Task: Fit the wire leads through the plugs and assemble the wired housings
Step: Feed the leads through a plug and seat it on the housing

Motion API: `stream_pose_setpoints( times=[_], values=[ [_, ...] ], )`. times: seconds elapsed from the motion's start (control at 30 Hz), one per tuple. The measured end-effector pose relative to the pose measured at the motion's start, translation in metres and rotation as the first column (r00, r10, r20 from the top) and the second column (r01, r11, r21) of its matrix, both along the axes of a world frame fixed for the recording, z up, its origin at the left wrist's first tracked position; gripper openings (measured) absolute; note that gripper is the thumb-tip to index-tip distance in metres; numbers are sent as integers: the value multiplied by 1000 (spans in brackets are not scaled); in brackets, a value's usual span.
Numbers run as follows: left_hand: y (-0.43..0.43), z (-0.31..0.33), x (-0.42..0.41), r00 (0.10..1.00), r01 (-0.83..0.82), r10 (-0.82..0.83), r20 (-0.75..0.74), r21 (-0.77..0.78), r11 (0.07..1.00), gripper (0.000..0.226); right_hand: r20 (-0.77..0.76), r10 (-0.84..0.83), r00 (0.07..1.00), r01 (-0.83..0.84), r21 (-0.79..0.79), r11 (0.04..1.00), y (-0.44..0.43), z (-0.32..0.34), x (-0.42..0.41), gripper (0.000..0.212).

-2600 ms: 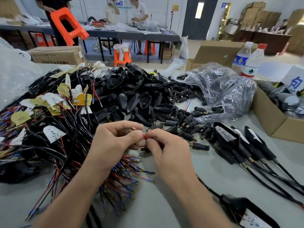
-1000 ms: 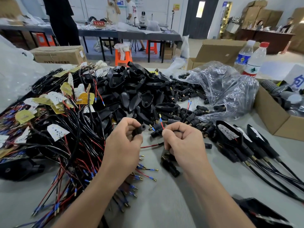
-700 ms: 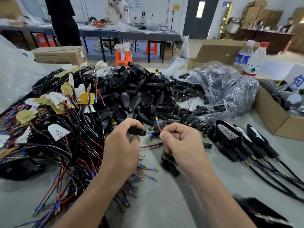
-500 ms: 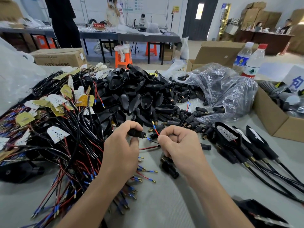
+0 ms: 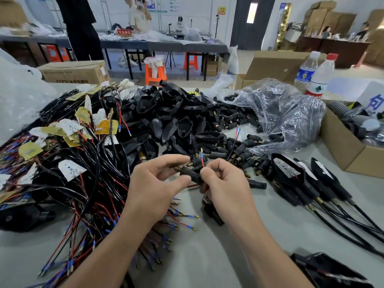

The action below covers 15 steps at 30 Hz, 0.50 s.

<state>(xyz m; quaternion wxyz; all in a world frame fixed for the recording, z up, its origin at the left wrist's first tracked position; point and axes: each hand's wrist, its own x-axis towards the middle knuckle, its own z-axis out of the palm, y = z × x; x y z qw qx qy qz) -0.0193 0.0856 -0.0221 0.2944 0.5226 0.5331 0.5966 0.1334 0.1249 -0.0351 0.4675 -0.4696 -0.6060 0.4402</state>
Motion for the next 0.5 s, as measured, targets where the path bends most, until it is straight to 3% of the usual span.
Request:
stream_pose_setpoints(
  times=[0.13,0.3,0.5],
  values=[
    [1,2,-1,976,58,-61,208,24,998,46,8,-13,1000,13,-22,1000,-1,1,-3,19],
    [2,1,1,959,64,-65,277,11,998,39,-134,44,990,-59,-107,993,-2,5,-3,2],
    [2,-1,6,973,-36,50,225,-66,997,29,-326,98,940,-157,-159,975,-5,9,-1,30]
  ],
)
